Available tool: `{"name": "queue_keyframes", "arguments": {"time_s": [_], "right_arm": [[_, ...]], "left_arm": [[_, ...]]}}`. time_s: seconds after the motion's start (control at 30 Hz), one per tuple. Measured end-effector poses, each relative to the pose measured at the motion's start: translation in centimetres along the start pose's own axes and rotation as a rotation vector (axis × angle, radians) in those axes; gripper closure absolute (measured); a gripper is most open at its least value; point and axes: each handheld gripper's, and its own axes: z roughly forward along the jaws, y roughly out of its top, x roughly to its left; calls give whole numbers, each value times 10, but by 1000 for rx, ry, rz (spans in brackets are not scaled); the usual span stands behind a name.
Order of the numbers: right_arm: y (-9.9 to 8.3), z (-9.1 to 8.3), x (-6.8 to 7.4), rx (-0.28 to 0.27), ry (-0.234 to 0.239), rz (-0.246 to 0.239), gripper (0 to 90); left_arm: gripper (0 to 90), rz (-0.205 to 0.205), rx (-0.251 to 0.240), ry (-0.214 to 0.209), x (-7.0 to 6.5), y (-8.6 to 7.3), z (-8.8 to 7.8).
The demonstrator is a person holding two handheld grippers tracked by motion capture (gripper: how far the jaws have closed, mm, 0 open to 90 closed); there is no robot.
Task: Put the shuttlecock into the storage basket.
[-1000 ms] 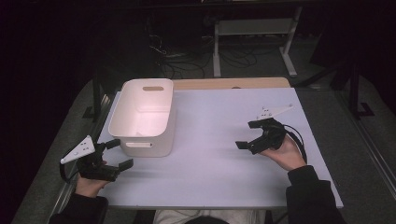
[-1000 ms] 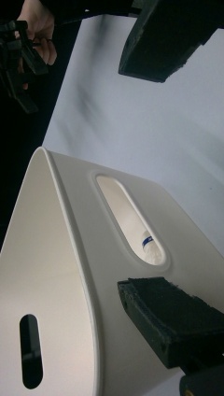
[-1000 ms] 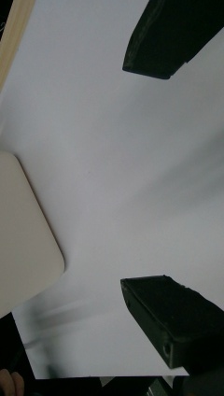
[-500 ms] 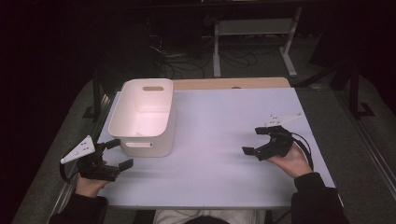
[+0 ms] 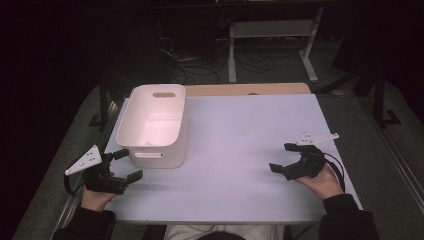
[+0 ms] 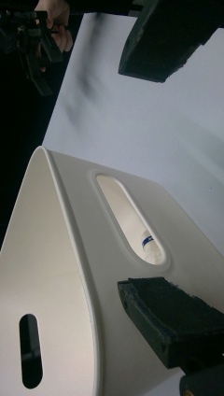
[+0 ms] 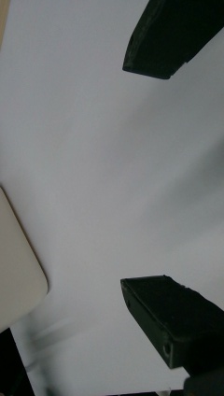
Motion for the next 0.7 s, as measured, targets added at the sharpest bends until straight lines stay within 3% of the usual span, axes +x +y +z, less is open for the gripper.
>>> {"name": "queue_keyframes", "arguments": {"time_s": [0.4, 0.7], "right_arm": [[-24, -13, 0, -31, -57, 11, 0], [-28, -16, 3, -44, -71, -2, 0]], "left_arm": [[0, -1, 0, 0, 0, 0, 0], [0, -1, -1, -1, 0, 0, 0]]}}
